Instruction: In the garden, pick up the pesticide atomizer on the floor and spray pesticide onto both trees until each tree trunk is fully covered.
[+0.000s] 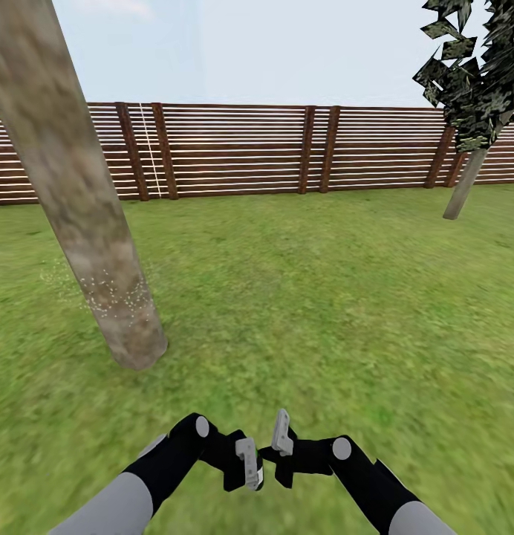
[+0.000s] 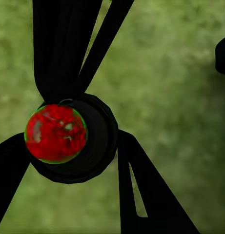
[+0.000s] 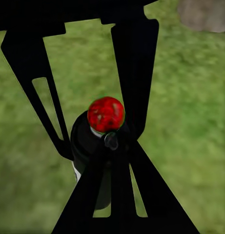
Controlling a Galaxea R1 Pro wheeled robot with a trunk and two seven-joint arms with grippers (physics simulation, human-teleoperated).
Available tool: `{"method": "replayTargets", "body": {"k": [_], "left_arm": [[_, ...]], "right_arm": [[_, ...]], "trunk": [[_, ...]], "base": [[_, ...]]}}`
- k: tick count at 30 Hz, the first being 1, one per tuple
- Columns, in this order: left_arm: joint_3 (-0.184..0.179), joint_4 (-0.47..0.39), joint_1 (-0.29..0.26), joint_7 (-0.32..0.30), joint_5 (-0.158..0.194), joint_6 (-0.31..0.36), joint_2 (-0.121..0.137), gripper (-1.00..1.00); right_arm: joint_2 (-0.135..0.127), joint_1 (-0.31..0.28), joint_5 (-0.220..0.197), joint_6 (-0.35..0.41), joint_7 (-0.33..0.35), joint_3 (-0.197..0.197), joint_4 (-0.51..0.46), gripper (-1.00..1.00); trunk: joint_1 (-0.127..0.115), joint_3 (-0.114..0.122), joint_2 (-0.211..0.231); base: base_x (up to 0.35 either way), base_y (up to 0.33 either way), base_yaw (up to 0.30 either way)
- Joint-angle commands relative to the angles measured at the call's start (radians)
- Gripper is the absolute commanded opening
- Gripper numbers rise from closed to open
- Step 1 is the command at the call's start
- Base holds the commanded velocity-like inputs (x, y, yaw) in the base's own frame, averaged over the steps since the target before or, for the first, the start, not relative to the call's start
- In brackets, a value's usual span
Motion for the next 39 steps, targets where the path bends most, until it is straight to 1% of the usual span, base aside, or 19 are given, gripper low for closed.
{"method": "replayTargets", "body": {"k": [1,6,11,15,17,19,20,23,24,27,28,30,32,33,34,35,36,38,39], "left_arm": [[0.000,-0.002,0.000,-0.004,0.002,0.007,-0.001,-1.00],[0.000,-0.001,0.000,-0.004,0.003,0.007,-0.009,-1.00],[0.002,0.002,0.000,-0.004,0.001,0.007,-0.006,-1.00],[0.051,0.016,0.002,0.000,-0.005,-0.001,0.015,-1.00],[0.057,0.017,0.002,0.000,-0.006,0.000,0.052,-1.00],[0.059,0.017,0.004,0.000,-0.007,-0.001,0.102,-1.00],[0.060,0.017,0.008,0.000,-0.007,-0.001,0.137,-1.00],[0.060,0.019,0.013,0.001,-0.007,-0.005,0.219,-1.00],[0.061,0.020,0.014,0.001,-0.004,-0.006,0.263,-1.00],[0.061,0.027,0.025,0.000,-0.003,-0.007,0.342,-1.00],[0.061,0.041,0.032,0.001,-0.004,-0.007,0.358,-1.00],[0.062,0.082,0.039,0.006,-0.004,-0.007,0.379,-1.00],[0.066,0.120,0.040,0.079,0.004,-0.006,0.385,-1.00],[0.081,0.140,0.041,0.148,0.020,-0.006,0.385,-1.00],[0.113,0.167,0.042,0.220,0.051,-0.007,0.383,-1.00],[0.162,0.217,0.042,0.295,0.113,-0.013,0.380,-1.00],[0.187,0.247,0.042,0.325,0.154,-0.029,0.378,-1.00],[0.262,0.371,0.044,0.415,0.342,-0.157,0.375,-1.00],[0.287,0.463,0.057,0.486,0.480,-0.251,0.374,-1.00]], "right_arm": [[-0.001,0.000,0.012,-0.007,-0.001,0.002,-0.001,-1.00],[-0.001,0.000,0.013,-0.007,-0.001,0.002,-0.001,-1.00],[-0.001,0.000,0.013,-0.007,-0.001,0.002,-0.001,-1.00],[-0.002,0.000,0.013,-0.007,-0.001,0.002,-0.001,-1.00],[-0.002,0.000,0.013,-0.007,-0.001,0.002,-0.001,-1.00],[-0.001,0.000,0.013,-0.007,-0.001,0.002,-0.001,-1.00],[-0.002,0.000,0.013,-0.007,-0.001,0.002,-0.001,-1.00],[-0.002,0.000,0.013,-0.007,-0.001,0.003,0.000,-1.00],[-0.002,0.000,0.014,-0.007,-0.001,0.003,0.000,-1.00],[-0.002,0.000,0.014,-0.009,-0.001,0.003,0.005,-1.00],[-0.002,0.000,0.014,-0.009,-0.001,0.002,0.007,1.00],[-0.002,0.000,0.014,-0.010,-0.003,0.000,0.010,1.00],[-0.005,0.000,0.015,-0.011,-0.010,-0.002,0.013,1.00],[-0.009,0.000,0.015,-0.012,-0.024,-0.002,0.027,1.00],[-0.014,0.000,0.013,-0.013,-0.068,-0.002,0.065,1.00],[-0.018,0.001,0.010,-0.014,-0.171,-0.004,0.140,1.00],[-0.018,0.001,0.005,-0.015,-0.244,-0.009,0.188,1.00],[-0.015,0.002,-0.048,-0.017,-0.562,-0.062,0.396,1.00],[-0.014,0.003,-0.100,-0.040,-0.752,-0.089,0.515,1.00]], "trunk": [[0.000,-0.001,0.000],[0.000,-0.001,0.000],[0.000,-0.001,0.000],[0.000,-0.001,0.000],[0.000,-0.001,0.000],[0.000,-0.001,0.000],[0.000,-0.001,0.000],[0.000,-0.001,0.000],[0.000,-0.001,0.000],[0.000,-0.001,0.000],[0.000,-0.001,0.000],[0.000,-0.001,0.000],[0.000,-0.001,0.000],[0.000,-0.001,0.000],[0.000,-0.001,0.000],[0.000,-0.001,0.000],[0.000,-0.001,0.000],[0.000,-0.001,0.000],[0.000,-0.001,0.000]], "base": [[0.000,0.000,0.000],[0.000,0.000,0.000],[0.000,0.000,0.000],[0.000,0.000,0.000],[0.000,0.000,0.000],[0.000,0.000,0.000],[0.000,0.000,0.000],[0.000,0.000,0.000],[0.000,0.000,0.000],[0.000,0.000,0.000],[0.000,0.000,0.000],[0.000,0.000,0.000],[0.000,0.000,0.000],[0.000,0.000,0.000],[0.000,0.000,0.000],[0.000,0.000,0.000],[0.000,0.000,0.000],[0.000,0.000,0.000],[0.000,0.000,0.000]]}}
